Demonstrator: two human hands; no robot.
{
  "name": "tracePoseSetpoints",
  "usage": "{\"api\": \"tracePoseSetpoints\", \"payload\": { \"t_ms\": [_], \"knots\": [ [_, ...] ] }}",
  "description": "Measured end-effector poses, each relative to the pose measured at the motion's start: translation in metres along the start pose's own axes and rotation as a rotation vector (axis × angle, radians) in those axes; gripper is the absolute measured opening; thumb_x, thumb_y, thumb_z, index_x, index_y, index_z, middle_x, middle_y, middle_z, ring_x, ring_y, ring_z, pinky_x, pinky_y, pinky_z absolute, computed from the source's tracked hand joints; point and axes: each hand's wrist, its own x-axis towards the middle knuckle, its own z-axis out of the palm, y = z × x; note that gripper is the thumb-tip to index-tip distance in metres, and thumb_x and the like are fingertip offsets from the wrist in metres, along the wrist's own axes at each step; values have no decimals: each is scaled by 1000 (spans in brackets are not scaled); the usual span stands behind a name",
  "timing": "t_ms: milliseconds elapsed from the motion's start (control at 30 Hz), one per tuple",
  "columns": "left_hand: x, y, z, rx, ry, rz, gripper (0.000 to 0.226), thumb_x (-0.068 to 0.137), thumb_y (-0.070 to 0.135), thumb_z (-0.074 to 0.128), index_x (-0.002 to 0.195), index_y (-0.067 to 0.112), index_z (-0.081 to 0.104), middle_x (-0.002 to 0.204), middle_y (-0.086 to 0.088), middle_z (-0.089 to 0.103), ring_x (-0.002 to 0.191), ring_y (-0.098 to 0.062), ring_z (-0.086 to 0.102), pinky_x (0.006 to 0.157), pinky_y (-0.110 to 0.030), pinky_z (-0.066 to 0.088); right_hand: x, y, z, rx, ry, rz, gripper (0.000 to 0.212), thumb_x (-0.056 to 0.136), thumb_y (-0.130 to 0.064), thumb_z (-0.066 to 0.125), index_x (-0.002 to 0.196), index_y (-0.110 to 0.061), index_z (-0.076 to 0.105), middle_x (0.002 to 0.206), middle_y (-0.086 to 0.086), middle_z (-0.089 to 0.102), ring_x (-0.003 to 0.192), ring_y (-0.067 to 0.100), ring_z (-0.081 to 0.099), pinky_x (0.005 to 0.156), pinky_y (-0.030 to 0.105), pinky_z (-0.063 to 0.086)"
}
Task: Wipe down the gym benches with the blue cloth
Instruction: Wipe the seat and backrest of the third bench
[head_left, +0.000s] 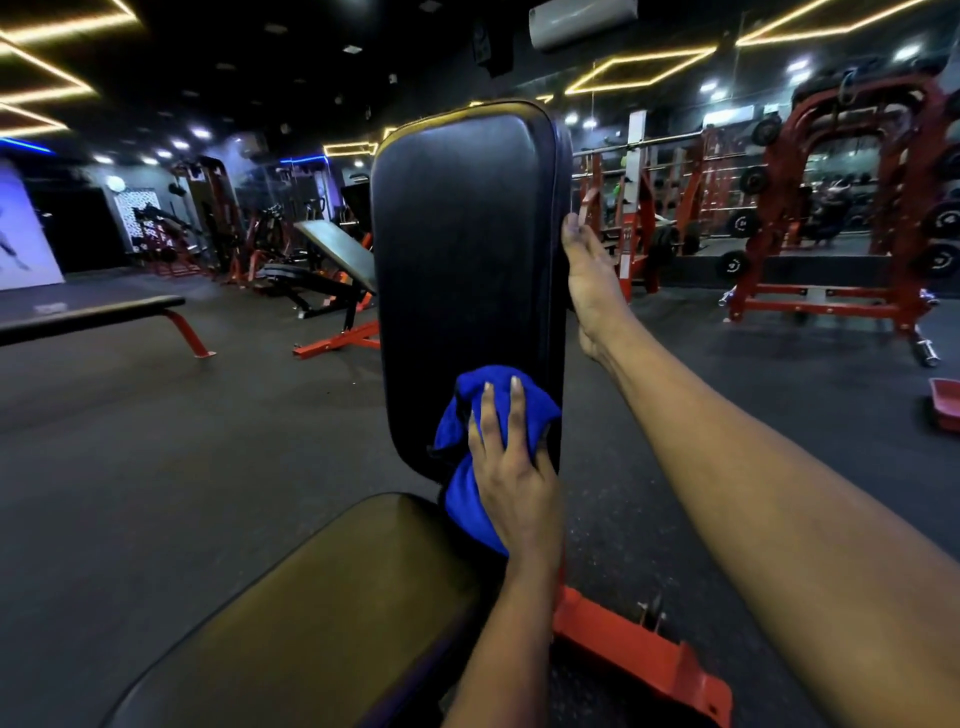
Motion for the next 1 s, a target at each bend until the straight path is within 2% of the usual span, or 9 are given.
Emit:
{"api": "tracePoseSetpoints", "payload": {
  "t_ms": [133,200,267,433,533,700,867,933,1000],
  "knots": [
    [3,7,-4,-83,-24,-54,56,97,33,51,151,33,35,160,2,27,145,-25,27,114,-41,33,0,1,-1,-14,10,-9,66,101,-54,43,154,-17,30,149,-4,46,130,8,46,105,20,38],
    [39,22,-6,-127,17,-22,52,100,42,43,151,31,36,161,0,24,147,-26,22,117,-37,25,-5,-1,2,-2,16,-8,56,104,-44,42,148,-9,38,118,-17,59,102,-9,56,78,3,42],
    [68,34,-3,-85,47,28,53,101,49,34,151,29,36,162,-1,22,148,-28,20,118,-41,23,-7,-2,4,1,46,-10,48,106,-36,42,139,-3,46,97,-26,56,80,-20,56,66,-1,42],
    [25,23,13,-31,21,-205,55,99,55,26,152,39,28,163,6,13,149,-25,14,110,-67,21,-7,1,3,18,68,-22,46,106,-38,40,140,-7,47,107,-27,52,85,-23,48,93,16,46],
    [-13,19,18,-41,21,-419,55,100,52,28,153,39,24,163,8,10,148,-27,14,108,-68,24,-8,-2,5,-2,61,-1,25,105,-42,40,121,-26,53,96,-25,55,78,-20,54,69,2,44],
    [-8,17,18,-171,101,-633,51,103,34,42,152,30,32,163,-1,15,147,-32,18,115,-49,19,-2,3,11,-55,165,-36,25,102,-49,44,99,-33,62,101,-14,68,97,0,62,93,24,50],
    [34,-31,9,-205,155,-742,49,104,25,42,152,22,33,163,-10,17,148,-33,16,118,-32,6,-2,4,25,-15,299,-2,42,105,-49,37,132,-24,57,88,-30,49,89,-6,48,87,20,35],
    [55,-58,4,-205,153,-762,49,106,25,38,153,21,30,163,-10,15,149,-33,14,117,-30,4,2,9,29,-16,324,-22,45,105,-48,36,138,-24,53,98,-31,51,102,-2,45,90,18,32],
    [76,-84,-2,-194,158,-786,48,106,26,35,154,20,29,163,-12,16,148,-32,15,116,-31,5,3,12,33,9,357,-43,48,104,-49,38,142,-22,51,125,-20,59,113,0,45,100,21,34]
  ]
}}
